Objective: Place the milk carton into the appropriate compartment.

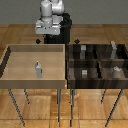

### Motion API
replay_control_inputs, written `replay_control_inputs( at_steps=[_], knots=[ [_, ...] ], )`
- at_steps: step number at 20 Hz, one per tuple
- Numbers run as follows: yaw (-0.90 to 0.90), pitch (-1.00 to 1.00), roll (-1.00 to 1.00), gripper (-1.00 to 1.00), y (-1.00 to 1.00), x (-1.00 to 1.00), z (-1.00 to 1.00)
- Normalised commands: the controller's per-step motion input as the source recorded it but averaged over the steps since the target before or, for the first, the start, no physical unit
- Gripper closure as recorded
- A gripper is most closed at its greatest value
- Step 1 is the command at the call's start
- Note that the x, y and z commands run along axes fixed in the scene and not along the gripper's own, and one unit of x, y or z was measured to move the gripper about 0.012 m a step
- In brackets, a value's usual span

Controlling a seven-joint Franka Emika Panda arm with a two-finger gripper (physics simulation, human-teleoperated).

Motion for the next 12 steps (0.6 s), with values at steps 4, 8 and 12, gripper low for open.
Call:
replay_control_inputs(
  at_steps=[4,8,12],
  knots=[
    [0.0,0.0,0.0,-1.0,0.0,0.0,0.0],
    [0.0,0.0,0.0,-1.0,-0.75,0.0,0.0],
    [0.0,0.0,0.0,-1.0,-1.0,0.0,0.0]
  ],
)
